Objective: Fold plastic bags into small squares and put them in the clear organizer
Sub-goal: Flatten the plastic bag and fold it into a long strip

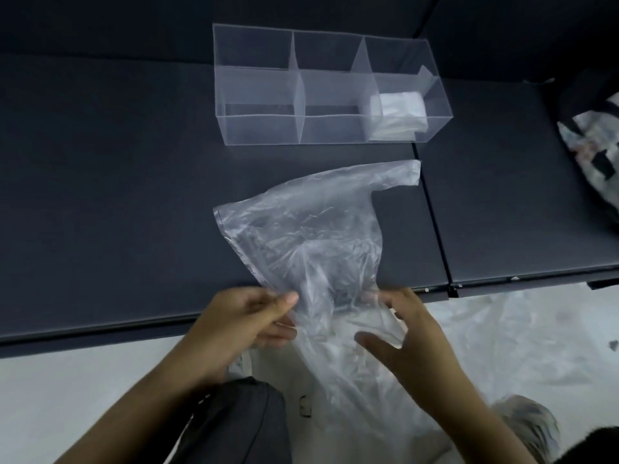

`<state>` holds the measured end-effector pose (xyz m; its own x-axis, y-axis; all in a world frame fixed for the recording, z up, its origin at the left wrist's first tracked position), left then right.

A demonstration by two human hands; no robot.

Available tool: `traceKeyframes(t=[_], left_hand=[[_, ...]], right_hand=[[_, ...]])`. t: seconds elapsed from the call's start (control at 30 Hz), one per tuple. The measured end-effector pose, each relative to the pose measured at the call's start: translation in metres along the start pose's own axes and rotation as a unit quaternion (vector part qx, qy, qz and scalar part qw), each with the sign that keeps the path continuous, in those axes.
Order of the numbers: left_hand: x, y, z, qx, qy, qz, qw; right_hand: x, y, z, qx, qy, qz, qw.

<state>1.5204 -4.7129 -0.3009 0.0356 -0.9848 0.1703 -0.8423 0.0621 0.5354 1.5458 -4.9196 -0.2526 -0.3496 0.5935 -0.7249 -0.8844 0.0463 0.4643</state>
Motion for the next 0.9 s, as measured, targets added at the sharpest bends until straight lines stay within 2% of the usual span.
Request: traceKeyframes(t=[0.1,0.23,0.33,0.4,0.47,0.6,0.7,0.8,0.9], left_hand=[[0.009,-0.006,0.002,-0.006,0.003,-0.005,1.0],[-0.05,-0.028,-0.025,0.041,0.017,-0.158,0.987],[-0.099,-0.039,-0.045,0.089,0.02,-0.232,0.968],[-0.117,-0.041,-0.049,0.099,0.012,-0.224,0.97],[-0.121,-0.039,-0.047,0.093,0.015,-0.203,0.975],[-0.1,-0.03,-0.031,0.053,0.028,-0.146,0.988],[-0.073,-0.026,-0.024,0.037,0.016,-0.097,0.994],[-0.062,-0.026,-0.024,0.035,0.025,-0.116,0.992],[-0.057,-0.026,-0.026,0.027,0.032,-0.121,0.992]], right_hand=[[-0.001,-0.013,-0.002,0.038,-0.064,-0.023,0.997],[-0.021,-0.038,-0.01,0.065,-0.14,-0.02,0.988],[-0.056,-0.052,-0.019,0.049,-0.147,-0.094,0.983],[-0.076,-0.053,-0.027,0.037,-0.154,-0.169,0.973],[-0.08,-0.05,-0.033,0.039,-0.175,-0.202,0.963],[-0.054,-0.045,-0.046,0.08,-0.202,-0.177,0.96],[-0.048,-0.042,-0.051,0.094,-0.213,-0.209,0.95],[-0.052,-0.045,-0.049,0.102,-0.236,-0.237,0.937],[-0.052,-0.05,-0.047,0.108,-0.266,-0.219,0.933]])
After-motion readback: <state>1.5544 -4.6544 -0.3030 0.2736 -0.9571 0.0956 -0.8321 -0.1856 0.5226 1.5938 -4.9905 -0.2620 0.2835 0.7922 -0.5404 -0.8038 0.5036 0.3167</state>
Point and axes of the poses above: each hand's wrist, its own y-axis away from the middle knuckle, its own x-axis out of the palm, z = x × y, the point moved 9 cm from there along -y, towards the middle knuckle, and after that the axes turned 15 degrees about x, right-handed, at the moved point
